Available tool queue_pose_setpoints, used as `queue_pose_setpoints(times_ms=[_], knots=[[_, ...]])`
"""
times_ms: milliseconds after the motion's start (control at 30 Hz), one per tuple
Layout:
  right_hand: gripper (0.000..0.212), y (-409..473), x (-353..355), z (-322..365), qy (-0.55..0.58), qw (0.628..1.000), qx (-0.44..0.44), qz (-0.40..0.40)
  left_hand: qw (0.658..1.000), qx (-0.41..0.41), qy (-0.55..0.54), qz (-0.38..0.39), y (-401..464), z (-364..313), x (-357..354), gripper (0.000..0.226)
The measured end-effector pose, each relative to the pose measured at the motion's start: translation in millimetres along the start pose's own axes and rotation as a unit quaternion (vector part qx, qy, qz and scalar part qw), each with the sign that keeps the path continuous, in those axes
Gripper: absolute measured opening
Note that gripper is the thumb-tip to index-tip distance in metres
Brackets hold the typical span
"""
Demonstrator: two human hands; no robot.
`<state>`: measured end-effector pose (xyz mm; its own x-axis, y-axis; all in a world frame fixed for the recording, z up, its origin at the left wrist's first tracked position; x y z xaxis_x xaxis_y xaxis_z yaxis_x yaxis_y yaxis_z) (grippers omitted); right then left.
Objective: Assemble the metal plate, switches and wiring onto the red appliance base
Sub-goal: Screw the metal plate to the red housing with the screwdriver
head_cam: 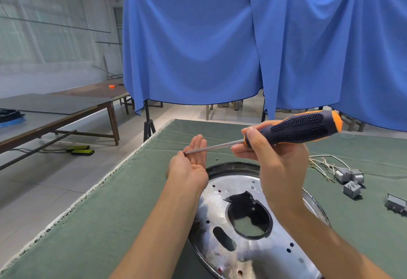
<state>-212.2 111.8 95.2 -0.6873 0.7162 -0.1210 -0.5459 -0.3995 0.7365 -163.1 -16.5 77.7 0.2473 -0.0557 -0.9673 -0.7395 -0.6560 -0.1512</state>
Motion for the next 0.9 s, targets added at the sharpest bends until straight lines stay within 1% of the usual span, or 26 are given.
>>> queue_pose_setpoints(times_ms=[67, 133, 200, 233, 267, 300, 333, 367, 400, 433, 467, 500, 533, 567, 633, 667, 767, 800, 900], knots=[[0.01, 5, 2, -1, -0.001, 1.0, -0.017, -0.003, 0.999, 0.014, 0.042, 0.013, 1, 0, 2, 0.034], [0.009, 9, 5, -4, 0.003, 0.999, -0.032, -0.005, 0.994, 0.041, 0.088, 0.041, 2, -1, 3, 0.033], [0.009, 9, 7, -6, 0.008, 0.999, -0.041, -0.01, 0.985, 0.091, 0.121, 0.078, -1, -7, 5, 0.035], [0.009, 9, 8, -7, 0.01, 0.999, -0.042, -0.019, 0.976, 0.121, 0.155, 0.094, -3, -12, 6, 0.036], [0.01, 10, 10, -7, 0.014, 0.999, -0.041, -0.03, 0.961, 0.145, 0.213, 0.103, -4, -17, 8, 0.033], [0.011, 11, 12, -8, 0.019, 0.998, -0.041, -0.042, 0.939, 0.153, 0.29, 0.101, -4, -22, 12, 0.028], [0.011, 13, 14, -8, 0.025, 0.998, -0.041, -0.051, 0.906, 0.135, 0.392, 0.091, -3, -29, 17, 0.022], [0.01, 15, 15, -9, 0.027, 0.997, -0.042, -0.056, 0.853, 0.09, 0.509, 0.074, 1, -35, 21, 0.016], [0.009, 16, 16, -10, 0.026, 0.997, -0.045, -0.057, 0.784, 0.031, 0.618, 0.06, 4, -41, 26, 0.011], [0.008, 17, 16, -11, 0.022, 0.997, -0.05, -0.057, 0.712, -0.014, 0.699, 0.06, 8, -43, 29, 0.009], [0.008, 18, 16, -13, 0.019, 0.997, -0.054, -0.056, 0.66, -0.025, 0.747, 0.076, 10, -42, 34, 0.009], [0.008, 19, 15, -15, 0.015, 0.997, -0.058, -0.056, 0.632, -0.005, 0.769, 0.1, 11, -38, 39, 0.009], [0.009, 19, 14, -17, 0.01, 0.997, -0.06, -0.056, 0.622, 0.033, 0.773, 0.121, 12, -33, 45, 0.01], [0.009, 19, 14, -18, 0.005, 0.996, -0.063, -0.056, 0.618, 0.07, 0.772, 0.133, 13, -29, 51, 0.013], [0.009, 19, 14, -22, -0.006, 0.996, -0.067, -0.054, 0.624, 0.101, 0.762, 0.14, 14, -23, 58, 0.018], [0.009, 19, 15, -23, -0.012, 0.996, -0.068, -0.051, 0.624, 0.097, 0.762, 0.141, 15, -22, 61, 0.019], [0.009, 19, 18, -29, -0.03, 0.996, -0.073, -0.049, 0.601, 0.07, 0.784, 0.138, 17, -21, 65, 0.019], [0.009, 20, 19, -31, -0.034, 0.995, -0.077, -0.05, 0.601, 0.068, 0.784, 0.141, 17, -21, 67, 0.019], [0.008, 21, 18, -35, -0.037, 0.994, -0.086, -0.05, 0.617, 0.075, 0.77, 0.144, 19, -23, 72, 0.016]])
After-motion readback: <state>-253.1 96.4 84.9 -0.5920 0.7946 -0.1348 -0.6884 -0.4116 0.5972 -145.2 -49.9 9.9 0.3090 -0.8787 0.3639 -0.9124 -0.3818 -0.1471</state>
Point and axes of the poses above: each hand's wrist, its own y-axis towards the middle knuckle, its own x-axis out of the back of the hand, z = x × y, the point moved 2 cm from there along y, towards the middle knuckle, and after that the axes turned 14 degrees about z, right-handed, at the moved point
